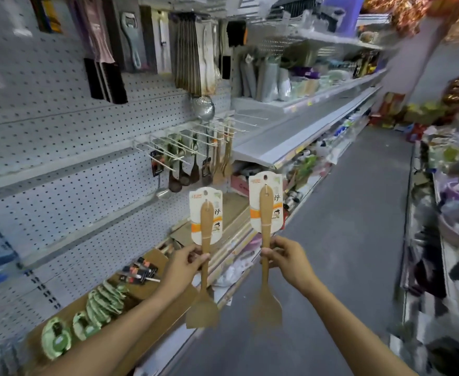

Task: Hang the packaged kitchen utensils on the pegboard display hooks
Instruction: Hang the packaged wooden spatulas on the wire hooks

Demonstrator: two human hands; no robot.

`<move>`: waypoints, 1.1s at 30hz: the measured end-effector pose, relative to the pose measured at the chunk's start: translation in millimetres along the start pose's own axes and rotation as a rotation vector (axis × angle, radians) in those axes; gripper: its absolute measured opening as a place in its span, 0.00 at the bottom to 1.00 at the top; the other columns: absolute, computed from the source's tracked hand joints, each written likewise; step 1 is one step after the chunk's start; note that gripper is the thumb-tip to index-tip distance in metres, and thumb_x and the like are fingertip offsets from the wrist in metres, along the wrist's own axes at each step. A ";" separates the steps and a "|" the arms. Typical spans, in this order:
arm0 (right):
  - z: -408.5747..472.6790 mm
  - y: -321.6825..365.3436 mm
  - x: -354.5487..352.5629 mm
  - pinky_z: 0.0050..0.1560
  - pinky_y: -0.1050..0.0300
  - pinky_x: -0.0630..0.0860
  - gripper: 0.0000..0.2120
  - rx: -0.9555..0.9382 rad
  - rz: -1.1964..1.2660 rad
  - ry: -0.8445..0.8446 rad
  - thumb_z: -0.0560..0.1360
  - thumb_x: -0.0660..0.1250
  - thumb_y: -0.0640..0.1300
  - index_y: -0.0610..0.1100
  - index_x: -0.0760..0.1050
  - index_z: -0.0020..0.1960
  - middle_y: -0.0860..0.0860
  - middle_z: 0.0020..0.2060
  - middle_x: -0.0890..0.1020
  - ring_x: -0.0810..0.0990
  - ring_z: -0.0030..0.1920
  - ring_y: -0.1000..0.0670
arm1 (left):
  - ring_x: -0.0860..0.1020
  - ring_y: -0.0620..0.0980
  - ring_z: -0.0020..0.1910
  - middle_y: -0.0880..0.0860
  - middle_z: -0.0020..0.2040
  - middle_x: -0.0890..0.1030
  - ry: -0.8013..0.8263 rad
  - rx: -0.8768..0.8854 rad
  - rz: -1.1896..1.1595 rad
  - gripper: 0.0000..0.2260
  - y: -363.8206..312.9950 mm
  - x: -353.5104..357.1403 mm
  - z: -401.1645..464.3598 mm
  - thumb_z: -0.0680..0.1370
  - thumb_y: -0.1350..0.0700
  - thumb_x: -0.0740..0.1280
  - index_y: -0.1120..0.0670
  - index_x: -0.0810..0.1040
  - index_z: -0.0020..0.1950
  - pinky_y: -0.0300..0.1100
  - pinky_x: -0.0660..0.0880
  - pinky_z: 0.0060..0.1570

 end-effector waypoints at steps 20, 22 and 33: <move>229.4 -84.3 -139.7 0.37 0.58 0.81 0.01 0.012 0.086 0.182 0.76 0.69 0.33 0.35 0.78 0.45 0.35 0.41 0.82 0.85 0.40 0.43 | 0.84 0.45 0.41 0.47 0.40 0.86 -0.145 -0.166 0.025 0.01 -53.9 141.0 194.3 0.76 0.54 0.73 0.48 0.84 0.45 0.55 0.80 0.49; 258.4 -94.5 -146.9 0.38 0.56 0.81 0.02 0.005 0.077 0.191 0.75 0.70 0.33 0.34 0.78 0.44 0.36 0.39 0.81 0.85 0.39 0.42 | 0.84 0.45 0.40 0.48 0.39 0.85 -0.152 -0.175 0.006 0.01 -51.5 150.2 223.9 0.76 0.54 0.73 0.48 0.84 0.45 0.54 0.81 0.49; 452.5 -115.7 -187.6 0.37 0.54 0.79 0.10 -0.030 -0.056 0.262 0.74 0.71 0.33 0.47 0.81 0.39 0.41 0.36 0.82 0.84 0.36 0.44 | 0.82 0.48 0.42 0.46 0.41 0.84 -0.112 -0.154 -0.007 0.03 -28.7 189.4 407.4 0.75 0.49 0.73 0.46 0.82 0.44 0.54 0.79 0.49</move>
Point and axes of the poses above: each hand's wrist, its own z-axis towards the middle knuckle, its own x-axis out of the palm, y = z × x, the point moved 7 cm from there along z, towards the middle knuckle
